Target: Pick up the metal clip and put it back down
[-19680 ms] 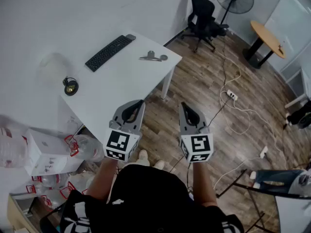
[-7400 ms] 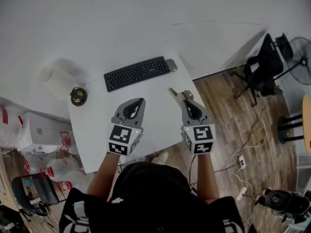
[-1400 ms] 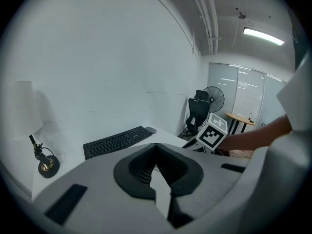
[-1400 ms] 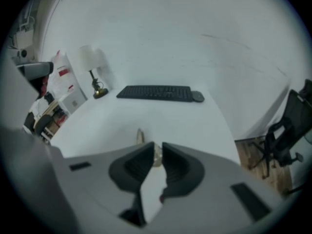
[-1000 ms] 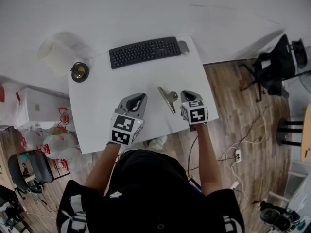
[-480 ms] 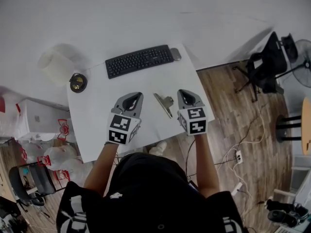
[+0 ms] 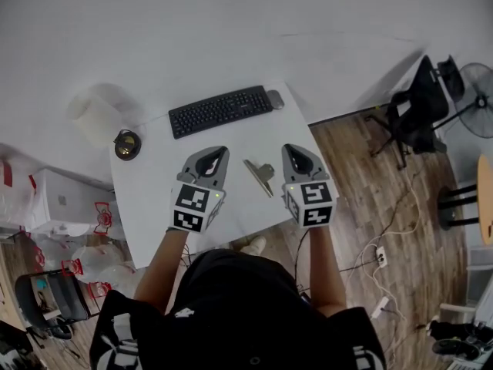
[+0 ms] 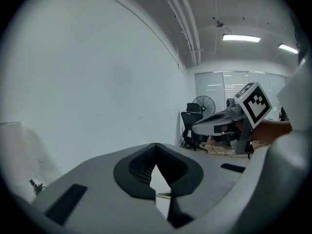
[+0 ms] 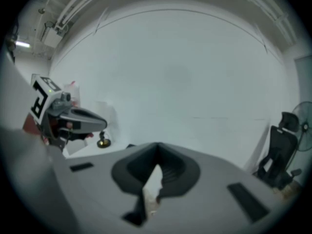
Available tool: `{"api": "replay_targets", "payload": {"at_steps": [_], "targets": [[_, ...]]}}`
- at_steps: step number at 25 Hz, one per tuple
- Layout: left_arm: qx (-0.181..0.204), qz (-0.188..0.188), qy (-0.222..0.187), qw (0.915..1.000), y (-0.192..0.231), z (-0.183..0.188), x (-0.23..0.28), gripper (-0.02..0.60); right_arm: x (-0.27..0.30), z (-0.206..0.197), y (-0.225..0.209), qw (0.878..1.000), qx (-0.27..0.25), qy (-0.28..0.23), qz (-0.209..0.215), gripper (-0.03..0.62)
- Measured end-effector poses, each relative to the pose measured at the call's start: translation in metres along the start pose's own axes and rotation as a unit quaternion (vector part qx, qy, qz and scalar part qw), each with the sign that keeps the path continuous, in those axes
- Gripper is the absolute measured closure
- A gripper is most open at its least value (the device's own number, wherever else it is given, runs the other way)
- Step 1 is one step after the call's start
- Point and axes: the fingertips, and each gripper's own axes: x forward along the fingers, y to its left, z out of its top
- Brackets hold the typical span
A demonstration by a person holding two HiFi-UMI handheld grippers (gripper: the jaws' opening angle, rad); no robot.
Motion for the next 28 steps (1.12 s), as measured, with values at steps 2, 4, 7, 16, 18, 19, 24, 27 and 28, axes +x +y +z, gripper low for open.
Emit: {"api": "replay_targets", "payload": {"at_steps": [2,4,7,16,18,19,24,27,28], "targets": [[0.004,0.002,-0.008,1.0,0.001,0.008,-0.001,0.56,-0.005,0.008,0.0,1.0,-0.003,-0.008,-0.004,0.559],[0.007,0.004,-0.016,0.9998,0.003,0.015,-0.002,0.56,-0.009,0.016,0.001,1.0,-0.007,-0.021,-0.009,0.56],[0.013,0.002,-0.027,0.9996,0.002,0.024,-0.003,0.56,-0.015,0.026,0.002,0.999,-0.015,-0.038,-0.017,0.559],[0.034,-0.006,-0.042,0.9985,-0.007,0.042,-0.012,0.56,-0.028,0.04,0.001,0.997,-0.03,-0.059,-0.029,0.559],[0.039,-0.005,-0.048,0.9981,-0.007,0.046,-0.013,0.56,-0.029,0.041,0.001,0.997,-0.03,-0.061,-0.03,0.559],[0.041,-0.004,-0.051,0.9978,-0.006,0.047,-0.013,0.56,-0.029,0.041,0.001,0.997,-0.029,-0.063,-0.031,0.559],[0.034,-0.004,-0.058,0.9977,-0.005,0.049,-0.015,0.56,-0.032,0.045,0.004,0.997,-0.024,-0.073,-0.029,0.559],[0.035,-0.003,-0.061,0.9975,-0.008,0.05,-0.017,0.56,-0.033,0.045,0.006,0.997,-0.023,-0.072,-0.028,0.559],[0.035,-0.002,-0.062,0.9974,-0.008,0.051,-0.018,0.56,-0.033,0.044,0.006,0.997,-0.023,-0.072,-0.028,0.559]]}}
